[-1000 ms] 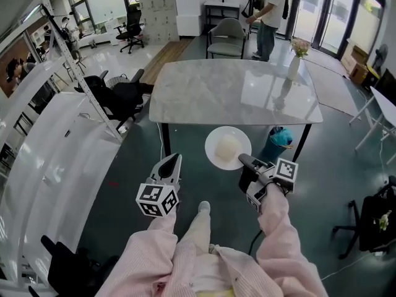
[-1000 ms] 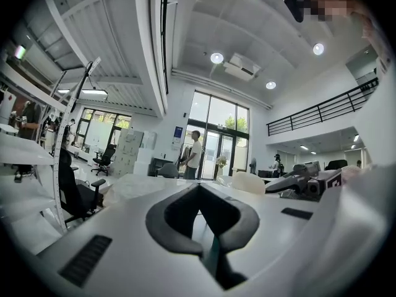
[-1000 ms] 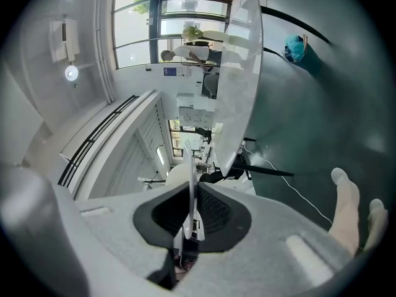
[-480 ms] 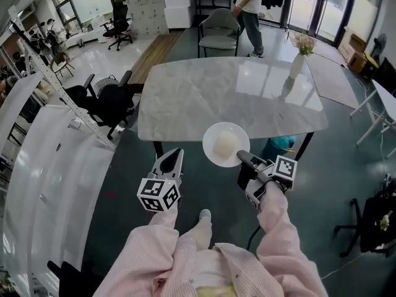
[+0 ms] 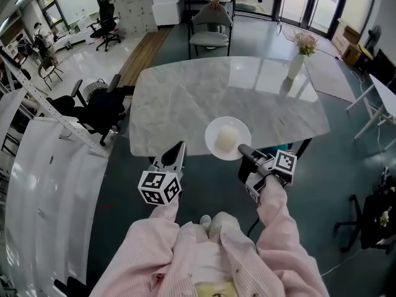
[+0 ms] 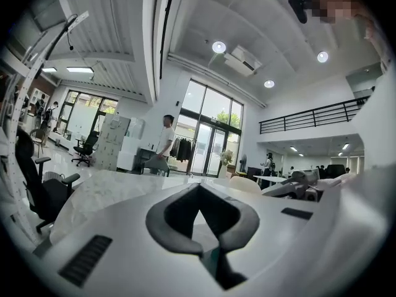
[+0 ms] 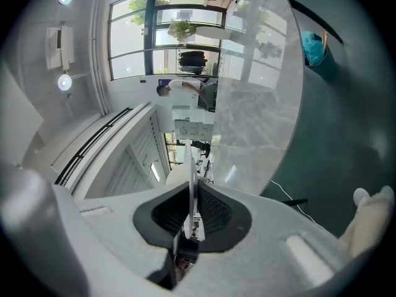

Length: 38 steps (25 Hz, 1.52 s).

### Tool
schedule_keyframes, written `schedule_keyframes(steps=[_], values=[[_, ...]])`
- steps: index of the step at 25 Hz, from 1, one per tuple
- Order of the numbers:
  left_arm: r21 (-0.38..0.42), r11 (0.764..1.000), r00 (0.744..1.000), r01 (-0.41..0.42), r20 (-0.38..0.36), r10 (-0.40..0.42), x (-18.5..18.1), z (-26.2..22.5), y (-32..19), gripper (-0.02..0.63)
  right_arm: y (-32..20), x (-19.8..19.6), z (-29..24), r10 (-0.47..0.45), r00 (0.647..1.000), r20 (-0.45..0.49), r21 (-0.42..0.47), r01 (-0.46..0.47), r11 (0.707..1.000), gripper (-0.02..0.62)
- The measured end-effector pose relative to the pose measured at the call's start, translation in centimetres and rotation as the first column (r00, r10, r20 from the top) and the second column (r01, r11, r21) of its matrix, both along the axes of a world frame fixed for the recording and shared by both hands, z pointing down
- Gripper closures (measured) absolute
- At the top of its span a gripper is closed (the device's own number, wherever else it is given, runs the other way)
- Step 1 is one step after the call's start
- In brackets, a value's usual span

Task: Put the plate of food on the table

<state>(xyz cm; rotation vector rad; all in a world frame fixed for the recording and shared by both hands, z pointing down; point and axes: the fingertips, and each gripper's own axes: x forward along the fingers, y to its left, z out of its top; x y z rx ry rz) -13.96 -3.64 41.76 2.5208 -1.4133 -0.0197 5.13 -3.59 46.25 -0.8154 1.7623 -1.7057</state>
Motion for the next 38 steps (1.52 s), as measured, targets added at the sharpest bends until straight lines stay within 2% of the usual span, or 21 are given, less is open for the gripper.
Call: schedule_keyframes(steps=[4,11,21,30,38], values=[[-0.005,1.000,1.000,-0.013,-0.005,0.013,0.3,0.8,-1.8,0.611,-1.6,0.7,1.0,0.027,1.000,-0.002,-0.013,-0.028,1.000,0.566],[-0.057,0.998,1.000,-0.015,-0.014,0.014,1.5,2.0,-8.3,0.611,-8.4,2.2,1.6,0.046,0.999,0.000,-0.028,-0.046,0.999,0.566],[-0.118,0.993,1.000,0.014,-0.021,-0.017,2.7,4.8,-20.2,0.611,-21.0,3.6,4.7,0.011,1.000,-0.026,-0.037,-0.012,0.999,0.566],[-0.211,0.977,0.999,0.036,-0.025,-0.043,4.9,8.3,-29.5,0.611,-30.6,5.0,8.8,-0.037,0.997,-0.066,-0.095,0.031,0.995,0.566],[-0.304,0.952,1.000,0.024,-0.002,-0.026,7.1,12.4,-33.6,0.611,-35.5,5.6,12.5,-0.066,0.993,-0.100,-0.151,0.051,0.987,0.566]])
